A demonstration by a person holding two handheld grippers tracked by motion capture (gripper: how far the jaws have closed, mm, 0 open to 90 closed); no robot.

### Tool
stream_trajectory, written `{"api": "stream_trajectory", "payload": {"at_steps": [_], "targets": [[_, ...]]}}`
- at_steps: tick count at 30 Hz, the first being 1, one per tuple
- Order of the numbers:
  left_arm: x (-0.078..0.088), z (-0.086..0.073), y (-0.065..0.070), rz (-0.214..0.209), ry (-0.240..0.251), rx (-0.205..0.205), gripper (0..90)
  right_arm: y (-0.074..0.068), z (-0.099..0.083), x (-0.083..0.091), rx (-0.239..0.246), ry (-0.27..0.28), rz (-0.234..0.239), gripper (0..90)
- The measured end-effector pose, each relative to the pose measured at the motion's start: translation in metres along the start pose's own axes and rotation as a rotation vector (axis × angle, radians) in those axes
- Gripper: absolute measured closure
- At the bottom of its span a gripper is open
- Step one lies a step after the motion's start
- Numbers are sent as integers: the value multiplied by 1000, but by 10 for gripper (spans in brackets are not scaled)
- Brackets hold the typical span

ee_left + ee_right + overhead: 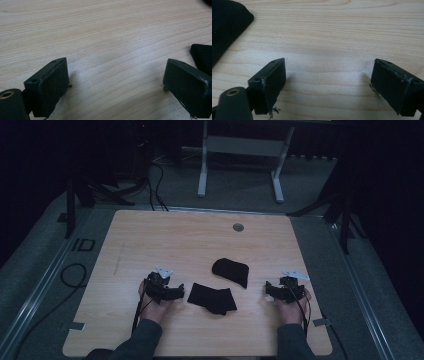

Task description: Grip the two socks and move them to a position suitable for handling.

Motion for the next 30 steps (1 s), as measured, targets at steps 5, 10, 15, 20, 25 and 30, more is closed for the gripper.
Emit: {"api": "stream_trajectory", "payload": {"at_steps": [5, 10, 15, 20, 25, 30], "targets": [[0, 0, 0, -9, 2, -10, 67, -1, -1, 2, 8, -6, 9, 176], [0, 0, -1, -12, 3, -13, 70, -4, -1, 8, 17, -16, 17, 363], [1, 0, -2, -14, 8, -14, 83, -13, -2, 12, 54, -45, 59, 479], [3, 0, -6, -7, 11, -2, 175, -32, -1, 19, 139, -76, 120, 544], [7, 0, -6, -12, -2, -14, 260, -54, 3, 28, 214, -83, 166, 575], [9, 0, -4, -22, -2, -19, 333, -78, 5, 33, 276, -93, 223, 585]]}}
Point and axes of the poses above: each handheld gripper's, and its own axes: x roughly backward along the jaws, z roughly out of its top, y roughly to its right, the point moved 8 cm from there along -x, roughly forward along the jaws, and after that the axes turned 9 degrees about z, right-handed, at the moved point
